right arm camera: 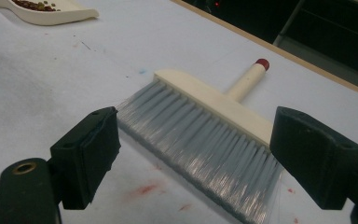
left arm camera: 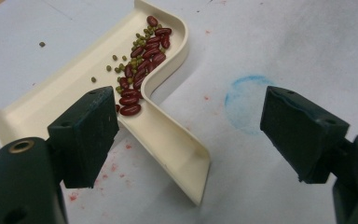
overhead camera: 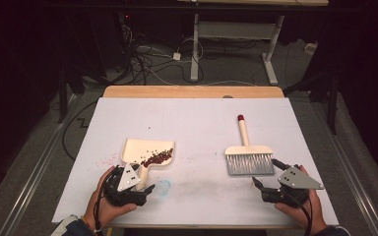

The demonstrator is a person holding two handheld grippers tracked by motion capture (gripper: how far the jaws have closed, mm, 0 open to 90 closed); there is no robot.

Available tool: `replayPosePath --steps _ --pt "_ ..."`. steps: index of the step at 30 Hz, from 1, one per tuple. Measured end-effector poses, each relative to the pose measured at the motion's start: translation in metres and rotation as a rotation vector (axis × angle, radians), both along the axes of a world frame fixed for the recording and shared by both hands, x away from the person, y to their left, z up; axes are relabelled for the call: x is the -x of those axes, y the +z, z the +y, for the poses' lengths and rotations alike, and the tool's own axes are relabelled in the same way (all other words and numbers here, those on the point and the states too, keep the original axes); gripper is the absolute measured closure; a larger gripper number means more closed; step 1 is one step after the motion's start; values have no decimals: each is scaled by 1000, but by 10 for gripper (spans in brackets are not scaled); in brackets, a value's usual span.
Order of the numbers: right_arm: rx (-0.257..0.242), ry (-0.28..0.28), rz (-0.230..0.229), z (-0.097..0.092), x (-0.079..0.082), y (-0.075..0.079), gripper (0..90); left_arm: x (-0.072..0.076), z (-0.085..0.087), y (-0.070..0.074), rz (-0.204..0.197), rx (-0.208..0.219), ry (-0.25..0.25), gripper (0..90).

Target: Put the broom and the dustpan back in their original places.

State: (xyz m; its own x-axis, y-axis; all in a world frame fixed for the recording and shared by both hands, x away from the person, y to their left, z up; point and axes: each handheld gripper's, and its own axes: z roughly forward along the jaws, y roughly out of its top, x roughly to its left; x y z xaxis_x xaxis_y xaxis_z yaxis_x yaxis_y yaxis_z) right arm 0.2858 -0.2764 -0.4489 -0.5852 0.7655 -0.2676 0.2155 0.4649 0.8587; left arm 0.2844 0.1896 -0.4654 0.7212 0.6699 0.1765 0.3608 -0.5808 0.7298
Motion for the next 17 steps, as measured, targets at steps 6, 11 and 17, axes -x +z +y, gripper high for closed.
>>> replayPosePath --steps 6,11,17 --pt "3 -3 2 0 -1 -1 162 -1 0 -1 5 -2 1 183" --pt "7 -3 0 0 -1 -1 162 -2 -1 -1 6 -1 0 183" --pt "7 -13 1 0 -2 -1 162 -4 -2 -1 8 2 2 184"
